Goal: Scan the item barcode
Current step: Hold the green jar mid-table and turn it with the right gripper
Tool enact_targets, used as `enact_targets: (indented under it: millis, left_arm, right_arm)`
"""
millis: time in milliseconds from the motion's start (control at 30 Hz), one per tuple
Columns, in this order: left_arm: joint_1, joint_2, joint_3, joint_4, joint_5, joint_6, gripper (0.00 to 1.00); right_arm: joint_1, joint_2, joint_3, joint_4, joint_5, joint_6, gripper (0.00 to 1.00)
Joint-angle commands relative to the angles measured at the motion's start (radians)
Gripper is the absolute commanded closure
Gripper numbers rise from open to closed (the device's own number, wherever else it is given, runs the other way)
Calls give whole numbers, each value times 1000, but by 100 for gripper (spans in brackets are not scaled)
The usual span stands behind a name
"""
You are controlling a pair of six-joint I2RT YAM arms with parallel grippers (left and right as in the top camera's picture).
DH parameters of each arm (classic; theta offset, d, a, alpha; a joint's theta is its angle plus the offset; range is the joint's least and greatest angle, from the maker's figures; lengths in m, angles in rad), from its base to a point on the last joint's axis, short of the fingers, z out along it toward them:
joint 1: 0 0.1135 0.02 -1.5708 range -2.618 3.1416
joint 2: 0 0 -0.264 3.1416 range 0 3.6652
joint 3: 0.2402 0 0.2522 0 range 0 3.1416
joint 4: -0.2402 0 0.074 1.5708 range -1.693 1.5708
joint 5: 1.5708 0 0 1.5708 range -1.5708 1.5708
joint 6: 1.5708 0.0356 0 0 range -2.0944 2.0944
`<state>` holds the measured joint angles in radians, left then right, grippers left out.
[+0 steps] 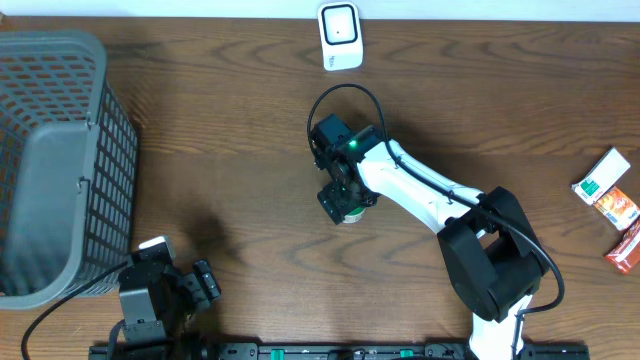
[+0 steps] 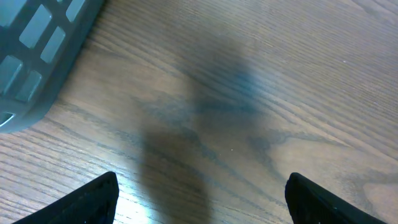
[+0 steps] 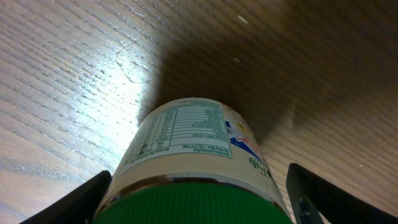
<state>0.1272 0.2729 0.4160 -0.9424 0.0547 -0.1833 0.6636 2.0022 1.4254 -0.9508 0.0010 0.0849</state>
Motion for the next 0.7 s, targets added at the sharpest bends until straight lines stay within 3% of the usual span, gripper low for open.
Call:
enact_targets:
  millis: [0,467,667]
  left_arm:
    - [0,-2,6,-3,8,6,14]
    - [0,-2,6,-3,8,6,14]
    - [0,-2,6,-3,8,6,14]
  right_arm:
    - [21,14,-7,5,16,27,17]
    - [28,15,-54,63,16,49,16]
    - [27,15,-74,77,16,50,24]
